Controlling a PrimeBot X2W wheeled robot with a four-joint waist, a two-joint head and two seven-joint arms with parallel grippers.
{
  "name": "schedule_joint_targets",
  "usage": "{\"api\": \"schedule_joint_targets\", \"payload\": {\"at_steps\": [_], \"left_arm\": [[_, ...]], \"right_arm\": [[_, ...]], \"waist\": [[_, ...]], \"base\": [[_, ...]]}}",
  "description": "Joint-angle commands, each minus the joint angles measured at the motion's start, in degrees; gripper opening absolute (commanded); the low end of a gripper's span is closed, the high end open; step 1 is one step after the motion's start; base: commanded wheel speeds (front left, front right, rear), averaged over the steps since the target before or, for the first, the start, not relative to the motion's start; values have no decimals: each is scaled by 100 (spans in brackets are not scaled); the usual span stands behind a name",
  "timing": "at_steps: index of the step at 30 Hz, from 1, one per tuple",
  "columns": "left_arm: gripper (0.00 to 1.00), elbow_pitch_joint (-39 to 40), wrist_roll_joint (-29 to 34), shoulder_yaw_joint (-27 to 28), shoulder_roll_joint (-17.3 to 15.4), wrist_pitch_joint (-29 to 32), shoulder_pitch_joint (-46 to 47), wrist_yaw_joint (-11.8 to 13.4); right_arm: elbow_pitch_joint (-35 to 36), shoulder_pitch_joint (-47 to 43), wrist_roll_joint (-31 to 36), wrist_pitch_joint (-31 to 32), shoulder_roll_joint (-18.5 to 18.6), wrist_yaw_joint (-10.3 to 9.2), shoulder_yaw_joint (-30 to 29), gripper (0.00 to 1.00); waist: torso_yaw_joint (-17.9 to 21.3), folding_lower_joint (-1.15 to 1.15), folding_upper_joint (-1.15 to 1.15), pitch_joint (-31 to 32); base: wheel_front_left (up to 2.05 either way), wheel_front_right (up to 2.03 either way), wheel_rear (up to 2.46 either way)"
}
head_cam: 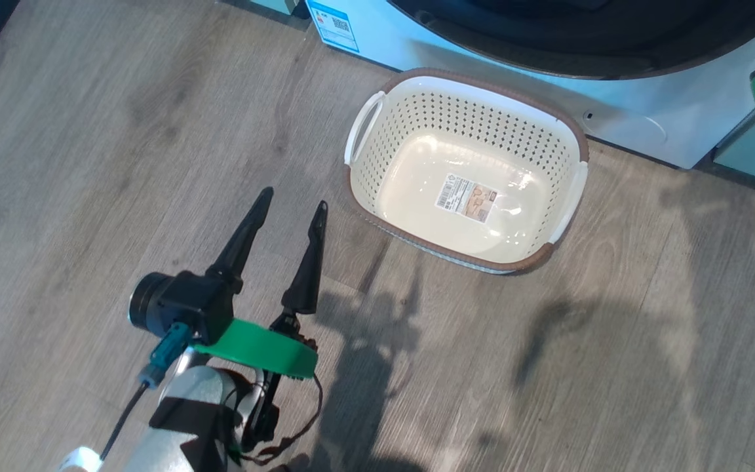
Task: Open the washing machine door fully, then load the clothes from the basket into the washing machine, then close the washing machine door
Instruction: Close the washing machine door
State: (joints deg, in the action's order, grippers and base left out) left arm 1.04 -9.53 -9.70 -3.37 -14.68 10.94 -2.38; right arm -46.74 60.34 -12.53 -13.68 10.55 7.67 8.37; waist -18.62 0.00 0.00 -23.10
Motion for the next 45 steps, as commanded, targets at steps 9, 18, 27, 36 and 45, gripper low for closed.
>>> {"api": "schedule_joint_targets", "payload": {"at_steps": [9, 18, 27, 36, 45], "left_arm": [[100, 91, 120, 391, -9, -31, 13, -48], [100, 25, 203, 522, -3, -31, -54, -109], [100, -142, 137, 658, -63, -31, -162, -224], [100, -383, -70, 767, -148, -31, -322, -300], [100, -540, -240, 943, -273, 13, -613, -256]], "right_arm": [[363, -417, -158, -120, -236, -19, 580, 0], [1670, -1629, -323, -130, -317, -19, 644, 0], [2953, -3209, -272, -131, -497, -19, 274, 0], [3355, -4258, -114, -131, -694, -19, -132, 100], [3745, -5186, 4, -131, -760, -19, -550, 100]], "waist": [[202, 0, 0, 200], [546, 0, 0, 488], [1118, 0, 0, 944], [1575, 0, 0, 1443], [1906, 0, 0, 1816]], "base": [[0, 0, 0], [0, 0, 0], [0, 0, 0], [0, 0, 0], [0, 0, 0]]}}
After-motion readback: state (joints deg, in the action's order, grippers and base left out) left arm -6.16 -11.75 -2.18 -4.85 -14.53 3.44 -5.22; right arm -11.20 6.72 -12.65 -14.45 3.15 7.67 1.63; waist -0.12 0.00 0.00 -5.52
